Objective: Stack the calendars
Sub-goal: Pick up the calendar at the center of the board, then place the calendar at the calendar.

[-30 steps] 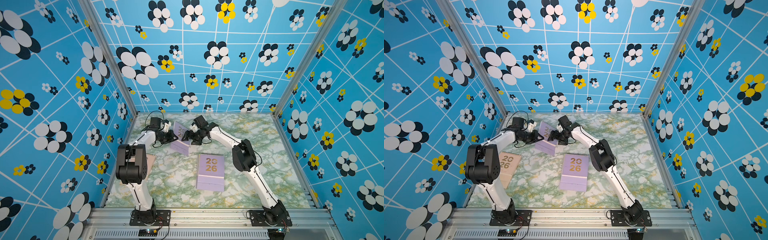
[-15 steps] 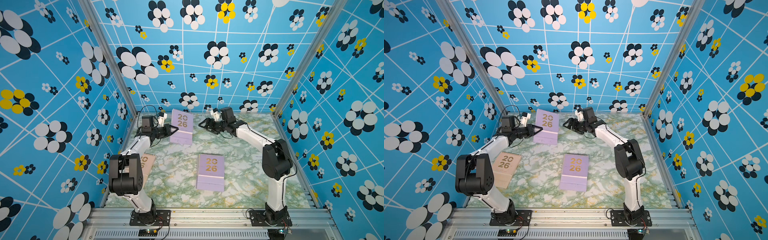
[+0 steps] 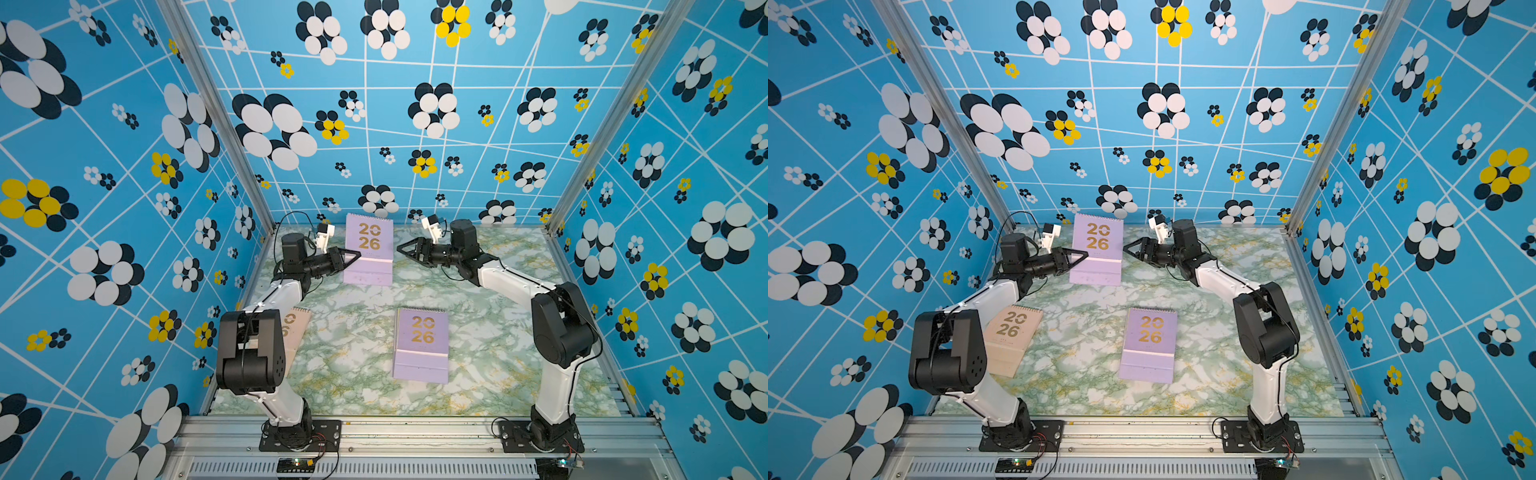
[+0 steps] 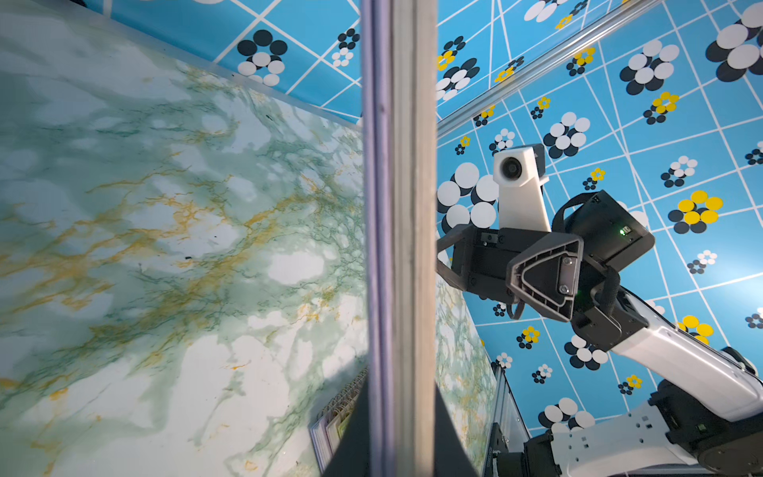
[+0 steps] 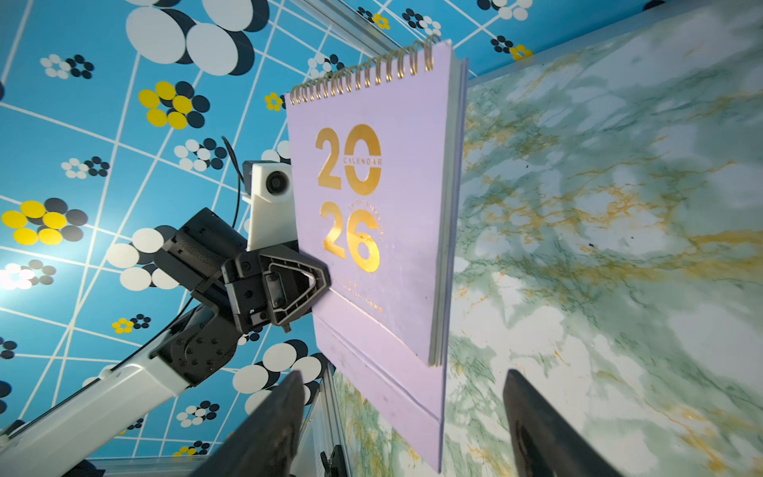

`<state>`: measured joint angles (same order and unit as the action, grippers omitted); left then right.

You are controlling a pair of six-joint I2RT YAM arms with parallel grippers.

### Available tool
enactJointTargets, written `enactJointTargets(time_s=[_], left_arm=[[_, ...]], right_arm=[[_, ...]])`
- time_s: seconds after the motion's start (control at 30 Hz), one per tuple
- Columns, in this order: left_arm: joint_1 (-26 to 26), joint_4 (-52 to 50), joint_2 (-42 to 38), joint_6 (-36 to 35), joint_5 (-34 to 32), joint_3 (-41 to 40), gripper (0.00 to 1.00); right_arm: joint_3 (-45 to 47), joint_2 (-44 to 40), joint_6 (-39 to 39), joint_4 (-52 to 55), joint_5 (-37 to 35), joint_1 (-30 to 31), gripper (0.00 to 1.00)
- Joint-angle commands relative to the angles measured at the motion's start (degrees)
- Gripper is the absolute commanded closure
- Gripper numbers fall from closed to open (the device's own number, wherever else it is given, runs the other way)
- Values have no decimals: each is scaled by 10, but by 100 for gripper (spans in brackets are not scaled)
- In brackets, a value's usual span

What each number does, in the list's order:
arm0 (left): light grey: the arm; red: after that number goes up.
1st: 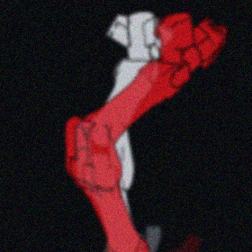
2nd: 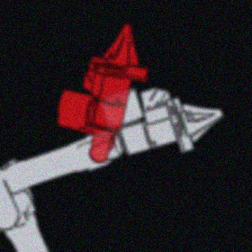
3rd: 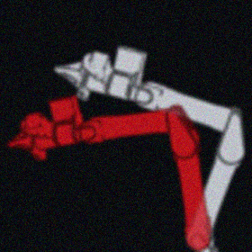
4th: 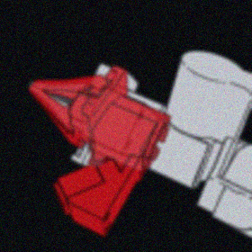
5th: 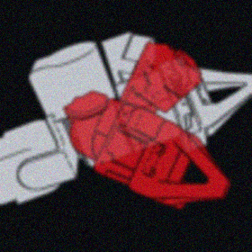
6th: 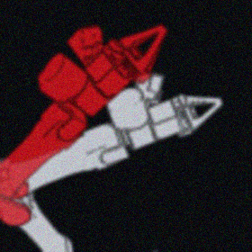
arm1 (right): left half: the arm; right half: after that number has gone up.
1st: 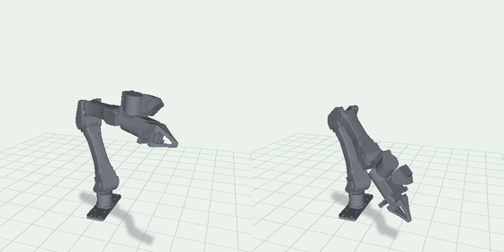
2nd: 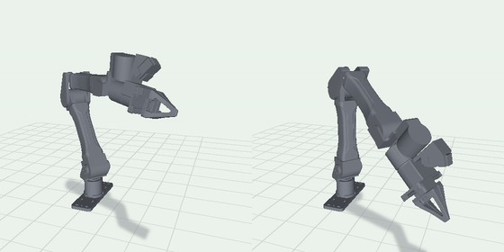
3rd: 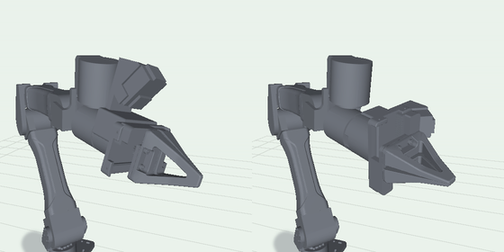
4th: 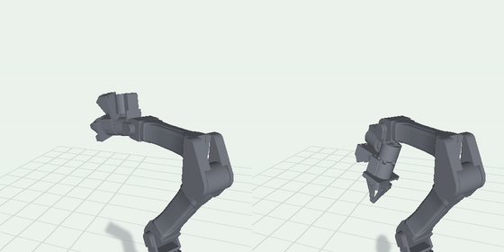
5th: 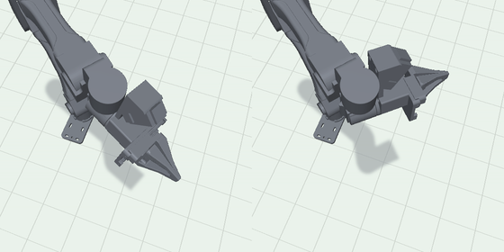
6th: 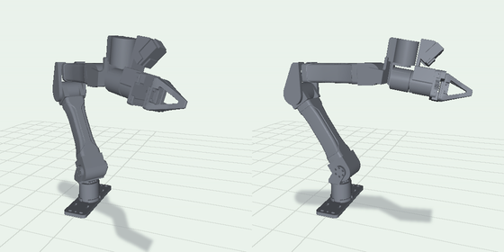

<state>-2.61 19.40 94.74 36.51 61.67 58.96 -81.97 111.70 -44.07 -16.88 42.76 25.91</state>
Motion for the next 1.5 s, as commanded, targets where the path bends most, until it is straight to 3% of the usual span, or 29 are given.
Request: enactJointTargets(time_s=[0.0, 0.4, 0.67, 0.83, 1.07, 1.23, 1.37, 1.43, 1.47], left_arm=[[10, 58, -25, 14, 39, -1, 100], [21, 147, -22, 79, 74, -10, 100], [27, 180, -14, 104, 87, -12, 100], [31, 134, -19, 72, 86, -4, 100], [37, 27, -37, -5, 72, 15, 100], [37, 16, -41, -13, 69, 18, 100], [36, -22, -51, -43, 55, 24, 84], [36, -44, -58, -61, 46, 26, 60], [35, -55, -62, -69, 43, 28, 37]], right_arm=[[2, 2, -10, -42, 22, 9, 23], [-16, 35, -40, -101, 42, 25, 28], [-20, 54, -79, -162, 49, 35, 56], [-23, 56, -80, -169, 55, 42, 69], [-22, 55, -91, -187, 56, 47, 98], [-19, 46, -91, -185, 52, 48, 100], [-8, 11, -58, -127, 20, 47, 100], [1, -21, -16, -67, -5, 44, 100], [6, -39, 6, -35, -19, 42, 100]])
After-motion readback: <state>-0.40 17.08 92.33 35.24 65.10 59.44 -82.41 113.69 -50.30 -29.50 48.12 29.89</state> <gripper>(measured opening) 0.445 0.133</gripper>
